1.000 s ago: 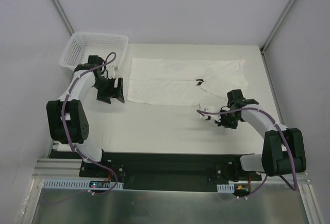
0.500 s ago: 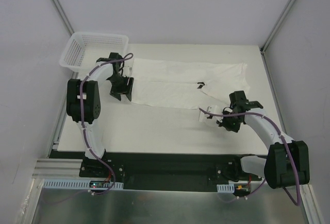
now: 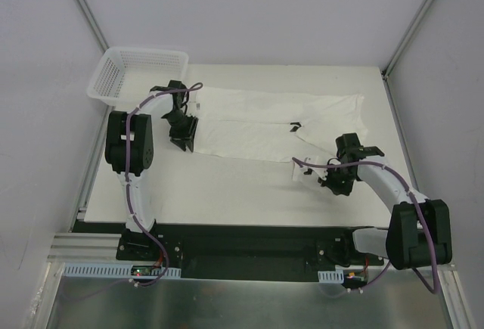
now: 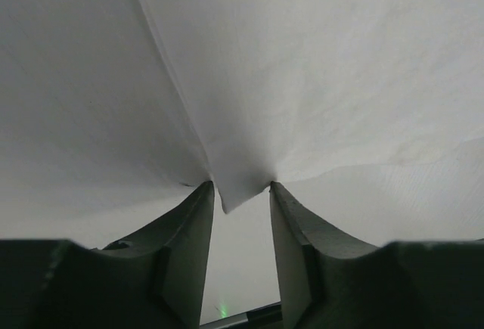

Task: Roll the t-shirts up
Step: Fold the T-shirt at the center of the board.

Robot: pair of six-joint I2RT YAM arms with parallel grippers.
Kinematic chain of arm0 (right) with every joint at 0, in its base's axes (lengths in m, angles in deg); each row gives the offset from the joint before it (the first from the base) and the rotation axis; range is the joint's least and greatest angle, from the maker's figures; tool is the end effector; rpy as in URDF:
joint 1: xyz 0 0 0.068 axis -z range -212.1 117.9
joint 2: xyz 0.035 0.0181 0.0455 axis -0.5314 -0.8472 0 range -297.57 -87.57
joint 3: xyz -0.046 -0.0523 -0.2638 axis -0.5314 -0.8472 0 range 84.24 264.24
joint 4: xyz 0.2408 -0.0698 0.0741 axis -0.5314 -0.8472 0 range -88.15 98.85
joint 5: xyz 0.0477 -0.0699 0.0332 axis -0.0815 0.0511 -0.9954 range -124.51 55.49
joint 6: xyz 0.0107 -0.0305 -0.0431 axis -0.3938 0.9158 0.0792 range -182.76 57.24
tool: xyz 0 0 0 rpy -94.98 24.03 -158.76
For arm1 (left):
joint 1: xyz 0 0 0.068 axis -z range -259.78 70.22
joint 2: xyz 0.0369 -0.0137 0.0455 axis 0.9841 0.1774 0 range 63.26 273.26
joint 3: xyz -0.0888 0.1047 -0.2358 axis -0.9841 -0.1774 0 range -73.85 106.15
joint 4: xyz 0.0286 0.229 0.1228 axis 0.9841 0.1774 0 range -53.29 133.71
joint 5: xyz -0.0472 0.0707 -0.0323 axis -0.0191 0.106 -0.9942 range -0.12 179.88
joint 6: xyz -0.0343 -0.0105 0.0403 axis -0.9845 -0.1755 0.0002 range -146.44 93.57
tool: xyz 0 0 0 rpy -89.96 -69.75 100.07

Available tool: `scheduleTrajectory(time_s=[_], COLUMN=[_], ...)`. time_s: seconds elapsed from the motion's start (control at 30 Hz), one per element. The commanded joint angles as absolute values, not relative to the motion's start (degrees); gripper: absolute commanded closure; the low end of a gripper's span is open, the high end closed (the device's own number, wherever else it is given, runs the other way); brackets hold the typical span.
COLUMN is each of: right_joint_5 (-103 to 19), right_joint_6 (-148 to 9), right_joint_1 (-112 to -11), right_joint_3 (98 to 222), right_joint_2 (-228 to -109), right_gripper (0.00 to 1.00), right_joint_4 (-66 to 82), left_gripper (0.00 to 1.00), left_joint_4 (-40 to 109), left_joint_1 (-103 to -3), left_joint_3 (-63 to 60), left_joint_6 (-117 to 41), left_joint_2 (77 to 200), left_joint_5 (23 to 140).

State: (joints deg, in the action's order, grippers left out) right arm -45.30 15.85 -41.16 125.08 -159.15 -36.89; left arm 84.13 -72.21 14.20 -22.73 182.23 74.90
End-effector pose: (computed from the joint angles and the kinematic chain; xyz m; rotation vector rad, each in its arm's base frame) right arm 0.1997 0.0387 0.1844 -1.9906 2.0274 0.0284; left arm 0.4060 -0.0633 0.1639 0.3261 2.9041 -0.3943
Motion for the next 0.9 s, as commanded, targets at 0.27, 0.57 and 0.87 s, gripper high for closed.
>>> scheduleTrajectory(time_s=[0.27, 0.57, 0.87], right_joint_5=[-44.3, -47.4, -49.3], right_joint_6=[11.4, 8.3, 2.0], right_joint_1=[-34.7, -30.1, -29.2], right_joint_3=[129.1, 131.6, 137.4], right_joint_2=[-158.3, -150.4, -149.8], right_gripper=[0.99, 0.99, 0.99], right_joint_4=[-39.8, -48.7, -48.6], left_gripper=[1.00, 1.00, 1.00], left_joint_4=[87.4, 88.3, 89.6], left_joint_1=[-71.3, -71.3, -71.2], left_joint_3=[11.2, 0.5, 1.5], left_joint_6=[-20.7, -18.8, -16.7], left_joint_2=[177.7, 165.3, 163.5], left_joint_5=[71.0, 68.3, 65.0])
